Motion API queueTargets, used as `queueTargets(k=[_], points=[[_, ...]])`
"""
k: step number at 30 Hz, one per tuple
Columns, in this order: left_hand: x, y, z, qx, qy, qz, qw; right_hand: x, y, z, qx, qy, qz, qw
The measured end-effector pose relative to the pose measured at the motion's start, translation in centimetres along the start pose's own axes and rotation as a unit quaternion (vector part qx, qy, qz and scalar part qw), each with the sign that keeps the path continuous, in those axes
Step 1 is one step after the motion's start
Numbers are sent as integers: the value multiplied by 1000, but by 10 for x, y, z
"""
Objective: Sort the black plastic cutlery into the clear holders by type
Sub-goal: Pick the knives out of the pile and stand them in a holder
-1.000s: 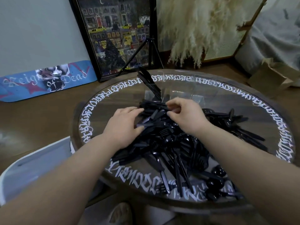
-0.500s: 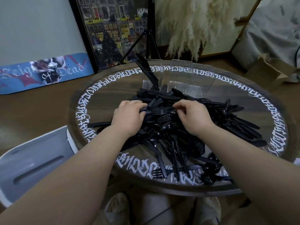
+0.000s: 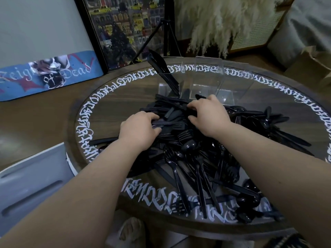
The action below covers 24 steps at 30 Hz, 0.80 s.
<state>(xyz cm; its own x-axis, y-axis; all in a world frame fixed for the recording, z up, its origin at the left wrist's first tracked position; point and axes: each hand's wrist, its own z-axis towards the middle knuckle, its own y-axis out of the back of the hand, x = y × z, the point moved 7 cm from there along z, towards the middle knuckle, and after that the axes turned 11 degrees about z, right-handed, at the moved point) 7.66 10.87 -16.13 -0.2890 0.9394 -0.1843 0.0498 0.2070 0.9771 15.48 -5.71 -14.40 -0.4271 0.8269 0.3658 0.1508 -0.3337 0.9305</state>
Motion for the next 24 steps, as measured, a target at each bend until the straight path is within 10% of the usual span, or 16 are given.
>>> queueTargets(k=[24], points=[[19,25,-9,-108,-16,-158,981,11,9,-13,-14,81,68,994]])
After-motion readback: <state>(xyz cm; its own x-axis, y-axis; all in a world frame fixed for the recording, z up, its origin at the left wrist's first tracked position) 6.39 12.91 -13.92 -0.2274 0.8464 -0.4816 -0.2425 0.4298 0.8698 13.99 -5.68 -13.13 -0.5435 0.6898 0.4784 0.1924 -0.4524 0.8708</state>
